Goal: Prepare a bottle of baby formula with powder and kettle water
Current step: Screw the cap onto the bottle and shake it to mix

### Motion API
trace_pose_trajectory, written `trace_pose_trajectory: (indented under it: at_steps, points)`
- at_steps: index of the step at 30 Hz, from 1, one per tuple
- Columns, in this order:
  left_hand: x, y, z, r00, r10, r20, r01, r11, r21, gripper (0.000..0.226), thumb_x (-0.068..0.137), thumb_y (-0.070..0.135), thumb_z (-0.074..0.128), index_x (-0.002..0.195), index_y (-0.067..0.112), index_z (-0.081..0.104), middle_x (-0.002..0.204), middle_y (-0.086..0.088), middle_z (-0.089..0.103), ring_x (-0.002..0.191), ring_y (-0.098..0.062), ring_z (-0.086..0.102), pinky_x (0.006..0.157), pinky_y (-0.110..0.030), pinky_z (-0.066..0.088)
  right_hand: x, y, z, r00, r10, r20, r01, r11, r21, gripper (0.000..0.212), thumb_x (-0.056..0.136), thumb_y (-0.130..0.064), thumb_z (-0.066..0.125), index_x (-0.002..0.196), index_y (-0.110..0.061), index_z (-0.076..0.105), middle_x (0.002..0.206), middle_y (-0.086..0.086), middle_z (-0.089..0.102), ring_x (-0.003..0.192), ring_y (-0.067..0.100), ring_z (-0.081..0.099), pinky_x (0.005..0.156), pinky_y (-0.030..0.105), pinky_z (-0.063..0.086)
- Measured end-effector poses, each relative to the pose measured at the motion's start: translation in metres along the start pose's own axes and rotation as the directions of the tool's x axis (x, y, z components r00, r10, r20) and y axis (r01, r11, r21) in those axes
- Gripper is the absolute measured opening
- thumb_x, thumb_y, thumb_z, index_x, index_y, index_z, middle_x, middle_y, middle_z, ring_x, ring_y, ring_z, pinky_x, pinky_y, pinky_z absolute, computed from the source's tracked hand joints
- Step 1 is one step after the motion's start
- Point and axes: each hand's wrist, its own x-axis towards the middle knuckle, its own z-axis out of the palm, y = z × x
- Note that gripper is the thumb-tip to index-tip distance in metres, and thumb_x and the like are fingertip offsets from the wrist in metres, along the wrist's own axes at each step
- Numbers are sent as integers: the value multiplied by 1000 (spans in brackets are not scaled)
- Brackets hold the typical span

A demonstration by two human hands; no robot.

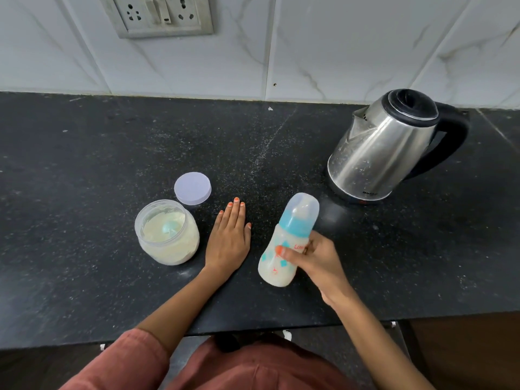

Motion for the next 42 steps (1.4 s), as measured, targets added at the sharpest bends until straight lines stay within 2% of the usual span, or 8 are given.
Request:
trace_pose_trajectory:
  at_steps: [6, 11, 17, 23, 29, 35, 40, 42]
  points:
    - [-2, 0, -1, 1000, -4, 10, 4, 1000, 2, 62, 91, 35, 10, 139, 1, 29, 148, -15, 28, 137, -28, 26, 110, -37, 12, 20, -14, 0, 965, -2, -261, 130, 871, 474, 21, 84, -5, 57, 96, -23, 58, 96, -5, 66, 89, 9, 64, 83, 28, 52]
    - [0, 0, 0, 1000, -12, 15, 13, 1000, -4, 61, 90, 34, 13, 137, 0, 33, 145, -17, 32, 135, -30, 31, 109, -40, 16, 1, -4, 4, 999, -15, 43, 13, 999, 29, 27, 73, 1, 69, 90, -19, 64, 88, -3, 71, 86, 12, 67, 77, 24, 55]
    - [-1, 0, 1, 1000, -8, 9, 8, 1000, 0, 62, 91, 35, 10, 139, 1, 30, 148, -15, 29, 137, -28, 27, 110, -37, 12, 16, -17, -3, 959, 26, -283, 125, 856, 502, 18, 84, -6, 57, 93, -21, 59, 91, -5, 67, 84, 8, 65, 80, 28, 53]
    - [0, -1, 1, 1000, -8, 13, 8, 1000, 2, 63, 90, 35, 11, 138, 0, 31, 147, -16, 30, 136, -29, 29, 109, -38, 12, -2, -5, -2, 1000, 12, -3, -12, 998, 59, 26, 69, -3, 71, 89, -18, 65, 87, -2, 71, 83, 10, 68, 87, 35, 54]
    - [-2, 0, 1, 1000, -2, 2, 2, 1000, 6, 64, 90, 37, 7, 140, 2, 27, 149, -14, 25, 138, -27, 23, 110, -35, 10, 18, -16, -5, 959, 12, -282, 132, 864, 487, 21, 84, -5, 58, 98, -20, 58, 95, -3, 65, 89, 9, 63, 83, 30, 51]
    - [-1, 0, 1, 1000, 0, -3, 0, 1000, 15, 65, 89, 37, 6, 140, 2, 27, 149, -14, 26, 138, -28, 24, 110, -34, 10, 0, -7, -1, 1000, -20, 23, 19, 999, 30, 28, 69, 2, 71, 89, -18, 65, 82, -6, 73, 80, 7, 68, 71, 21, 54]
    - [-2, 0, 0, 1000, 7, -7, -7, 1000, 12, 67, 89, 39, 2, 142, 4, 22, 151, -12, 20, 140, -24, 18, 111, -33, 7, 18, -17, -1, 957, 14, -290, 135, 864, 486, 21, 84, -8, 59, 100, -22, 58, 101, -2, 65, 95, 11, 62, 87, 31, 51]
    - [-1, 0, 1, 1000, 4, -7, -4, 1000, 11, 67, 89, 39, 3, 142, 3, 23, 151, -13, 22, 140, -25, 19, 111, -33, 7, 16, -12, 4, 952, 15, -304, 128, 887, 443, 21, 84, -10, 60, 100, -23, 57, 102, -2, 65, 97, 12, 62, 88, 32, 50]
